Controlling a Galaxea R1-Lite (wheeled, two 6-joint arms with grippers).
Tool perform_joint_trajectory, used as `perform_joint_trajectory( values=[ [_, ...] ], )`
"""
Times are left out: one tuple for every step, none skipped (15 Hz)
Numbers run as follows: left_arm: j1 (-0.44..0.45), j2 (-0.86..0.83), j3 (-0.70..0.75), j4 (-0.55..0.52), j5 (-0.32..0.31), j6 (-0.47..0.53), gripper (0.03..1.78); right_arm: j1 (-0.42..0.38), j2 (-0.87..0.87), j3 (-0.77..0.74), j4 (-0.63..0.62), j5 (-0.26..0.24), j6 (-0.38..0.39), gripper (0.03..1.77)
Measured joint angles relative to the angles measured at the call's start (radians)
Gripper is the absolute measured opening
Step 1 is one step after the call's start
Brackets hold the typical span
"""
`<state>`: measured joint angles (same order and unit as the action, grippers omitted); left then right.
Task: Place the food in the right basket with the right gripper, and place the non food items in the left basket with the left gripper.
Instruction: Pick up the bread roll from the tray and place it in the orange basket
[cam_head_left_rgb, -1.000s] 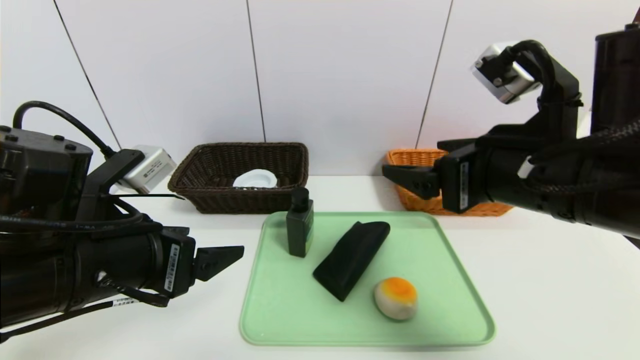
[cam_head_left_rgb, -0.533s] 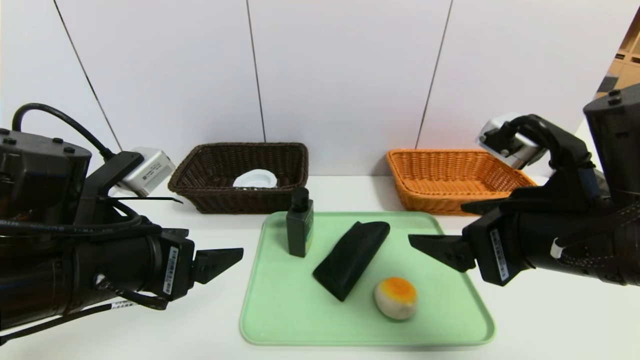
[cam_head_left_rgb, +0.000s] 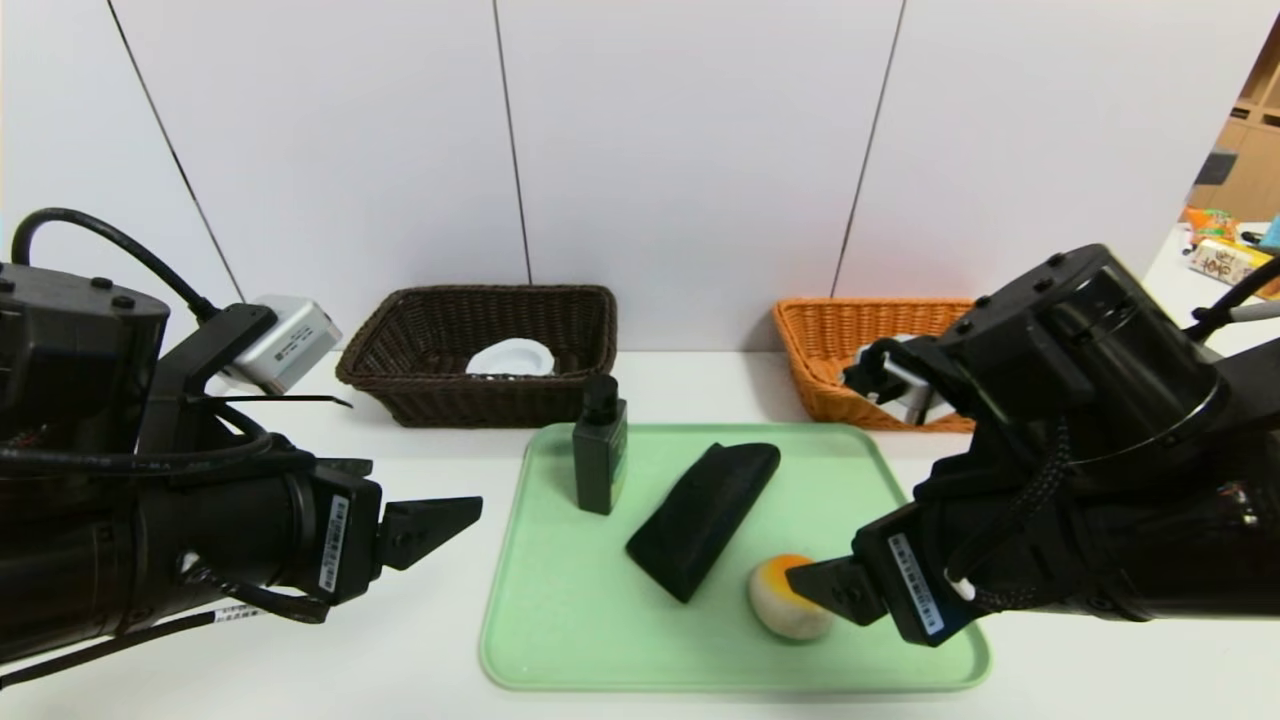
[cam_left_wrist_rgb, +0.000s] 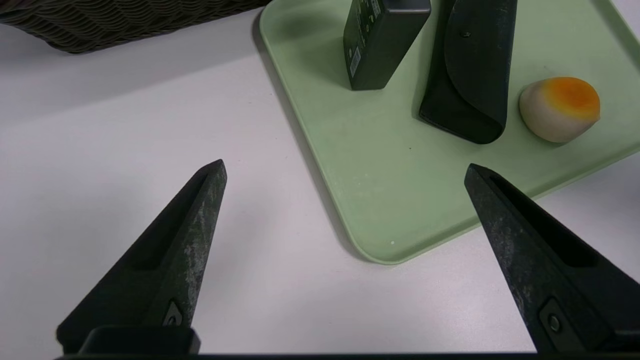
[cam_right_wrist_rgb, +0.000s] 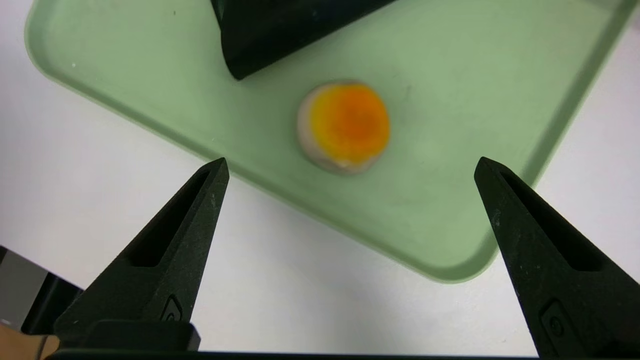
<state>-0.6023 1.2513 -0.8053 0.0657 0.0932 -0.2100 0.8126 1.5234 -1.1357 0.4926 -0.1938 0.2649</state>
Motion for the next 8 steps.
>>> perform_joint_trajectory(
  values=[
    [0.000,-0.001,0.000,0.000,0.000,0.000,1.69,0.012,0.024,-0.021,0.038,-0.001,0.029,1.69],
    [0.000,-0.003,0.000,0.000,0.000,0.000,1.69,0.020,0.048,-0.049,0.079,-0.002,0.051,1.69],
    [0.000,-0.005,0.000,0.000,0.000,0.000,1.69,0.022,0.070,-0.077,0.124,-0.001,0.064,1.69],
    [0.000,-0.009,0.001,0.000,-0.001,0.000,1.69,0.023,0.090,-0.103,0.165,0.002,0.078,1.69],
    [0.000,-0.012,0.003,0.000,-0.001,0.000,1.69,0.021,0.108,-0.119,0.195,0.012,0.084,1.69],
    [0.000,-0.014,0.004,0.000,-0.001,0.000,1.69,0.014,0.122,-0.127,0.204,0.025,0.085,1.69],
    [0.000,-0.016,0.005,0.000,0.000,0.000,1.69,0.006,0.133,-0.130,0.210,0.036,0.083,1.69],
    [0.001,-0.019,0.006,0.000,0.000,0.000,1.69,0.000,0.147,-0.131,0.216,0.041,0.085,1.69]
  ],
)
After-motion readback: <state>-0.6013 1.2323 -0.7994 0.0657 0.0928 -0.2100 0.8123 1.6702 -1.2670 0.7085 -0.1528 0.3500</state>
